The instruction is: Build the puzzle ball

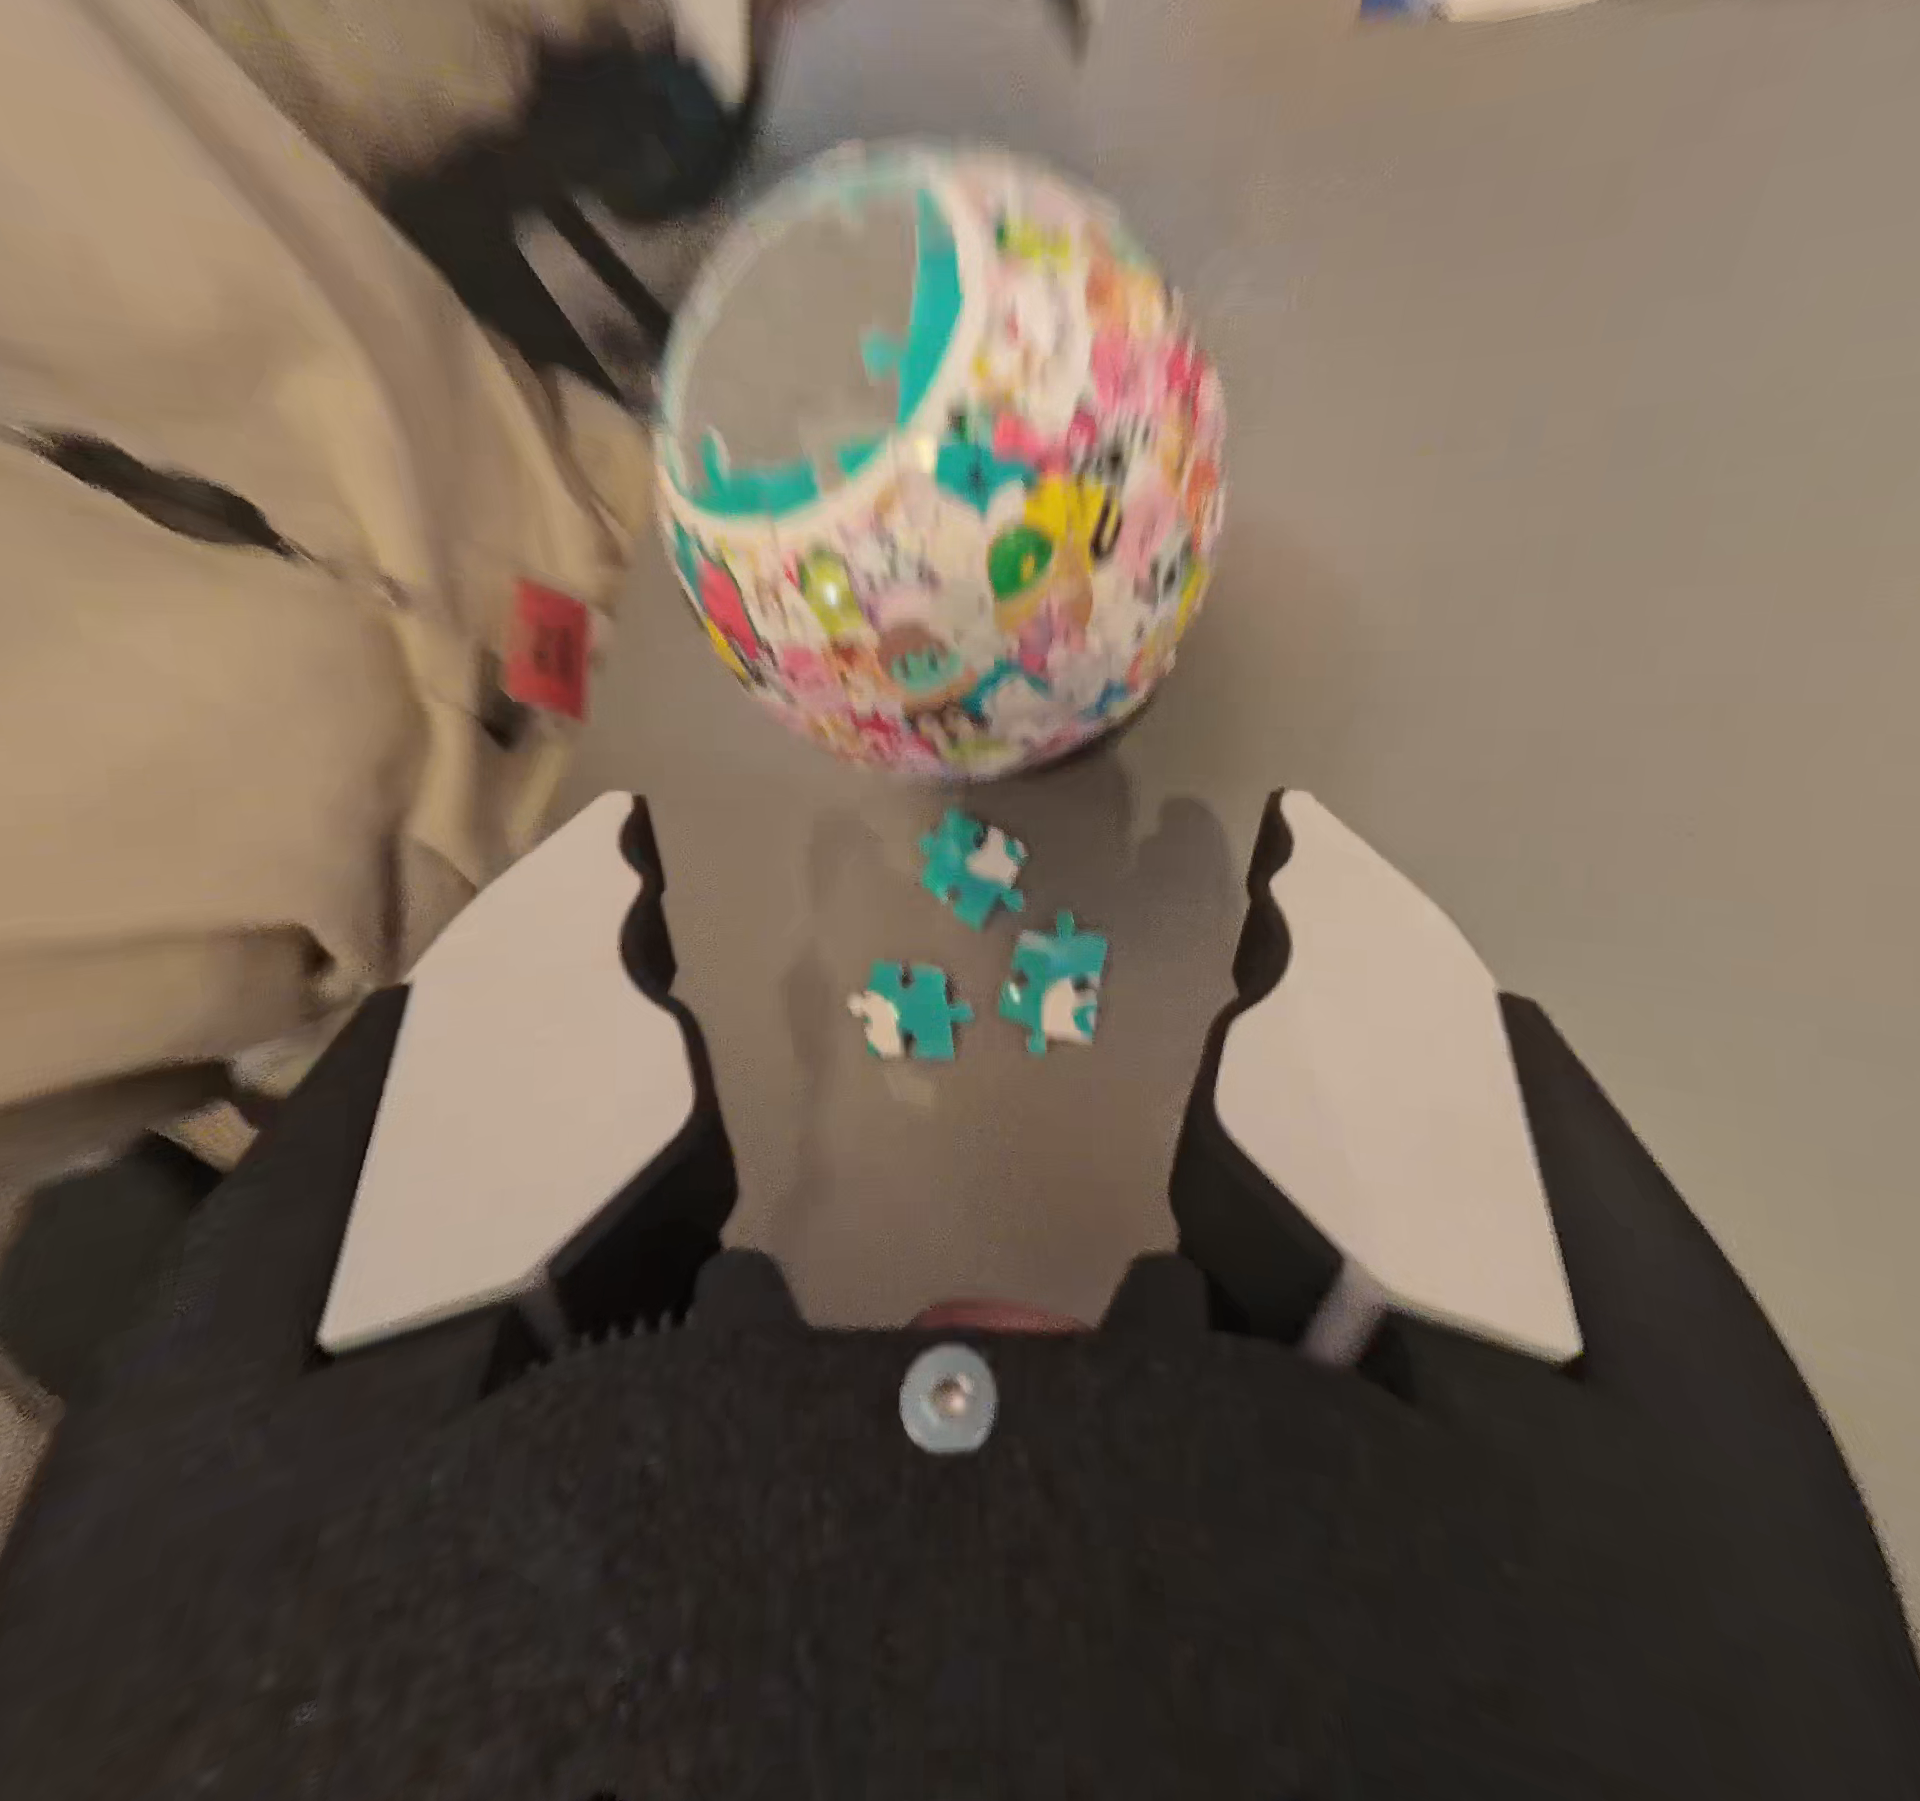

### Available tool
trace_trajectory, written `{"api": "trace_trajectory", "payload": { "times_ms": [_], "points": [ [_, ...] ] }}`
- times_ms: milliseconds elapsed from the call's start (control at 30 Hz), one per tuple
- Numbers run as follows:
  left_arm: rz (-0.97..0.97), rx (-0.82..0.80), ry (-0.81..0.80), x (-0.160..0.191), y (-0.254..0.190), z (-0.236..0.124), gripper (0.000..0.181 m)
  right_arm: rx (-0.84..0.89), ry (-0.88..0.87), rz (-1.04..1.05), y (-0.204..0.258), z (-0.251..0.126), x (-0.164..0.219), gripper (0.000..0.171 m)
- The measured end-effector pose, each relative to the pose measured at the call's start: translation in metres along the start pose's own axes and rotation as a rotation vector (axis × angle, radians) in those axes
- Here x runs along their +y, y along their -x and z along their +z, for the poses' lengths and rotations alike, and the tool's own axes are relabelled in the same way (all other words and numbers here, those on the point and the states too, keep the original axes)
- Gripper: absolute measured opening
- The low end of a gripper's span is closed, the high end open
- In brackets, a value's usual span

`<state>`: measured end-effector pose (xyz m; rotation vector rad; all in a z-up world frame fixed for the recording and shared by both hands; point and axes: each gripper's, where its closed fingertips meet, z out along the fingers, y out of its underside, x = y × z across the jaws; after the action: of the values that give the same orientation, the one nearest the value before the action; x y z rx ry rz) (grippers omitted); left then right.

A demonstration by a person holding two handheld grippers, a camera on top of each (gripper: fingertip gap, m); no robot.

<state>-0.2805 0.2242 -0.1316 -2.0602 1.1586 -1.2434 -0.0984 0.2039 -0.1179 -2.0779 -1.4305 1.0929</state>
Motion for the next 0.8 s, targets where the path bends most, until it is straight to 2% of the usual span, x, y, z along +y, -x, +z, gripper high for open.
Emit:
{"api": "trace_trajectory", "payload": {
  "times_ms": [100,133,200,300,433,633,800],
  "points": [
    [-0.281,0.155,-0.212,0.008,-0.053,0.009,0.101,-0.155,-0.220,0.052,0.002,-0.009,-0.040,0.105],
    [-0.339,0.183,-0.243,0.014,-0.066,0.019,0.102,-0.173,-0.194,0.049,-0.001,-0.003,-0.038,0.104],
    [-0.434,0.208,-0.245,0.025,-0.081,0.043,0.103,-0.117,-0.027,-0.021,-0.013,0.017,-0.020,0.104],
    [-0.463,0.203,-0.182,0.035,-0.086,0.073,0.107,-0.109,0.137,-0.119,-0.013,0.039,-0.013,0.105],
    [-0.437,0.188,-0.180,0.024,-0.085,0.086,0.103,-0.134,0.212,-0.151,-0.004,0.051,-0.013,0.104],
    [-0.415,0.144,-0.126,0.013,-0.068,0.086,0.111,0.011,0.129,-0.161,-0.009,0.052,-0.009,0.108],
    [-0.388,0.136,-0.078,0.004,-0.049,0.085,0.116,0.124,-0.018,-0.121,-0.005,0.050,-0.005,0.111]
  ]
}}
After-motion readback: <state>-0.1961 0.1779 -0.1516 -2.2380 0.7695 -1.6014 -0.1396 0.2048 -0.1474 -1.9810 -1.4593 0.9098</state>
